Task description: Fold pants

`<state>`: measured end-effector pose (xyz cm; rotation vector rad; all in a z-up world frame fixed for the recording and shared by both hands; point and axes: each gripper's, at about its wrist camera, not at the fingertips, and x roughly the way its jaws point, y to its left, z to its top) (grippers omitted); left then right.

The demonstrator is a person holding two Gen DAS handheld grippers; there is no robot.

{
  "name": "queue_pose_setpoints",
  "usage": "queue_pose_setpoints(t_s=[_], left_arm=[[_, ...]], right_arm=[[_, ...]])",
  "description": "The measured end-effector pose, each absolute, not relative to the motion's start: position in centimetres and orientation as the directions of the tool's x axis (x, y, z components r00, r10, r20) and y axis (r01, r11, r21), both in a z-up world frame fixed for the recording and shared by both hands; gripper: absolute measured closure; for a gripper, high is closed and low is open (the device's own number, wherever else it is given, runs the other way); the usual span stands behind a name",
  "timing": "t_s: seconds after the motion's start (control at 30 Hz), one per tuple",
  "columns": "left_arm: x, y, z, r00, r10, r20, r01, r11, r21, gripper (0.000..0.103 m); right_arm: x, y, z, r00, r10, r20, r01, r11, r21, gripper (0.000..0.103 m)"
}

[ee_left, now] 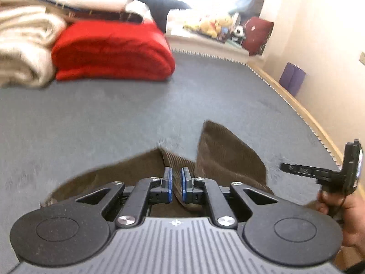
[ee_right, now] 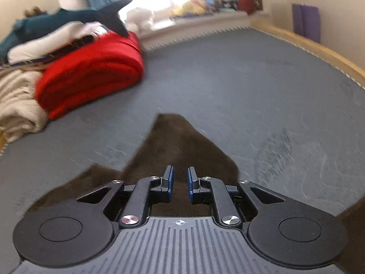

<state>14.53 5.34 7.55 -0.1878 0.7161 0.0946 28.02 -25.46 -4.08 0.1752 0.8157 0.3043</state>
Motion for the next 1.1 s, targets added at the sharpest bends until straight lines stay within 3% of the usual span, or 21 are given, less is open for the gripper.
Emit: queue_pose_setpoints(t_s=[0.07,0.2,0.37,0.47,0.6,0.7,0.73,0.93,1.1], left_arm=[[15.5,4.9,5.2,0.69,0.108,-0.716,-0.208,0.977,-0.053,0.094],[17.1,6.0,1.5,0.563,-0.056,-0.824,-0.301,0.916,-0.267,0.092],[17.8,4.1,2.5,0.596,0.015,-0.803,-0.232,0.96,-0.155,0.086],[17.8,3.6,2.7,0.609,0.024,-0.792,-0.204,0.971,-0.128,0.078],[17.9,4.7,1.9,0.582,0.013,-0.813,-0.231,0.961,-0.15,0.078],[17.3,5.7,2.0,0.585,0.016,-0.811,-0.24,0.958,-0.154,0.078],[17.3,5.8,2.1,0.587,0.018,-0.809,-0.241,0.958,-0.154,0.078],[17.0,5.7,2.0,0.589,0.022,-0.808,-0.229,0.963,-0.141,0.078],[16.6,5.8,2.0,0.59,0.029,-0.807,-0.226,0.965,-0.131,0.078]], right_arm=[[28.8,-25.9,-5.0,0.642,0.302,-0.705,-0.169,0.952,0.254,0.087],[31.1,-27.7,-7.6,0.609,0.26,-0.749,-0.055,0.956,0.288,0.08],[33.6,-28.9,-12.0,0.498,0.277,-0.822,0.083,0.928,0.364,0.062],[34.2,-28.3,-14.2,0.427,0.287,-0.858,0.118,0.923,0.367,0.061],[34.1,-27.1,-14.0,0.417,0.272,-0.867,0.078,0.94,0.333,0.061],[33.3,-26.6,-13.4,0.424,0.298,-0.855,0.025,0.94,0.34,0.076],[33.0,-26.3,-13.1,0.423,0.295,-0.857,0.003,0.945,0.327,0.09],[30.4,-25.5,-8.7,0.498,0.395,-0.772,-0.185,0.918,0.35,0.094],[25.0,-22.9,-2.4,0.522,0.567,-0.637,-0.545,0.796,0.263,0.094]])
